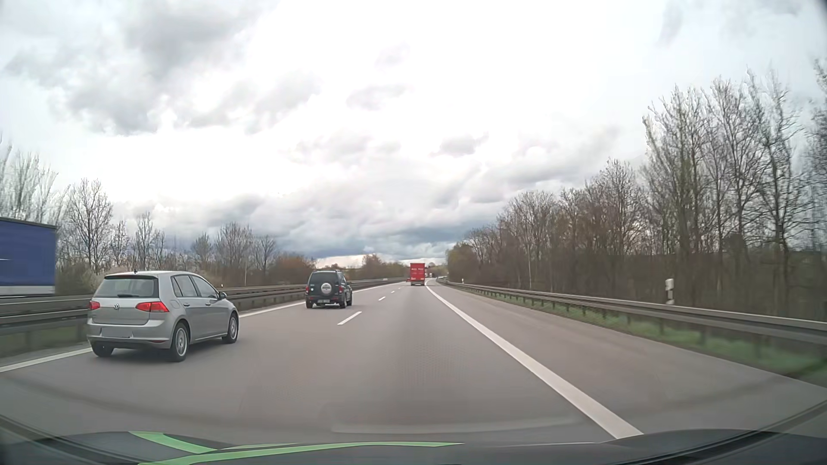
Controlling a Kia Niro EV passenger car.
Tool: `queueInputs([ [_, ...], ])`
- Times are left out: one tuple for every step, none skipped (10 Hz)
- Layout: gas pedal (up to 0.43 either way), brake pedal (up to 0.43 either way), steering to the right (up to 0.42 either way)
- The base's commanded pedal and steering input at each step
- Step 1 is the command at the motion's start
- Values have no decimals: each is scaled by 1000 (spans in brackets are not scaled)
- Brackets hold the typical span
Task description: Follow the waypoints while adhering to traffic rules and regulations
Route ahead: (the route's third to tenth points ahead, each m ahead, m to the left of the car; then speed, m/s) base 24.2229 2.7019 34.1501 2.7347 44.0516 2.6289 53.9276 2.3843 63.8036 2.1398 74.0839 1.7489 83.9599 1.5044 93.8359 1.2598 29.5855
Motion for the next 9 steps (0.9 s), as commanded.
queueInputs([
  [398,0,0],
  [398,0,0],
  [398,0,0],
  [398,0,0],
  [398,0,0],
  [398,0,0],
  [398,0,0],
  [398,0,0],
  [398,0,0],
])
